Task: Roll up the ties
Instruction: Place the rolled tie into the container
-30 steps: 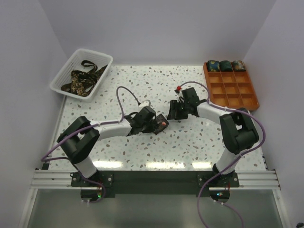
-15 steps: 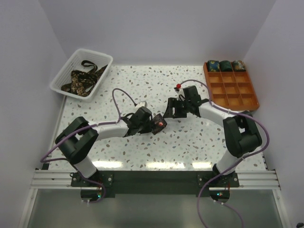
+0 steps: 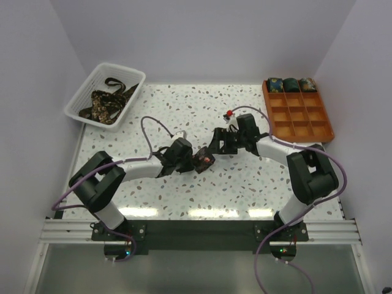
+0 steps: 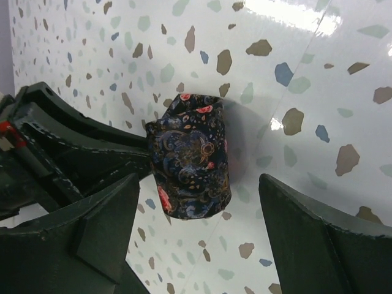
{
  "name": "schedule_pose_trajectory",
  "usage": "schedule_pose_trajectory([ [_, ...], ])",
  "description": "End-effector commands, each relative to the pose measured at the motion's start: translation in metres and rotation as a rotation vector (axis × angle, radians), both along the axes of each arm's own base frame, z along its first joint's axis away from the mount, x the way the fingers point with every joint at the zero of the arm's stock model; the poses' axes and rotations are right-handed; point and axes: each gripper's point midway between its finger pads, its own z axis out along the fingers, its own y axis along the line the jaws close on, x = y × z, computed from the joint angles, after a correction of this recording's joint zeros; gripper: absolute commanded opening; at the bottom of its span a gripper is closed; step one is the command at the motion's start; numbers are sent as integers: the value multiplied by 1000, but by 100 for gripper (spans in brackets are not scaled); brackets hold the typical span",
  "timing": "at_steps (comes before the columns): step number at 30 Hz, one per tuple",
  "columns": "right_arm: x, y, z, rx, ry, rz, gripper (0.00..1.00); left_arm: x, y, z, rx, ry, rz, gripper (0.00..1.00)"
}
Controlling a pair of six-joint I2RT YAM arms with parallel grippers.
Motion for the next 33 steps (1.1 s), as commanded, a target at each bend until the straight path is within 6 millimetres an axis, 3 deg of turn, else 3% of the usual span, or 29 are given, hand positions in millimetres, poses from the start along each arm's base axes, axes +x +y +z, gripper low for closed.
schedule_pose_trajectory([
  [1, -6, 17, 0, 74, -4, 53, 83, -3, 12, -8, -1, 31, 35, 24],
  [11, -19, 35, -24, 97, 24, 95, 82, 2, 5, -6, -86, 37, 55, 24],
  [17, -21, 44, -30, 109, 28, 109, 76, -2, 5, -12, -135, 67, 72, 24],
  [20, -18, 45, -31, 107, 16, 102, 67, -3, 5, -10, -151, 68, 79, 24],
  [28, -14, 46, -31, 91, -8, 89, 30, -3, 5, 2, -182, 45, 89, 25],
  [33, -14, 37, -35, -35, -60, 88, 19, -4, 17, 12, -162, 14, 111, 31],
])
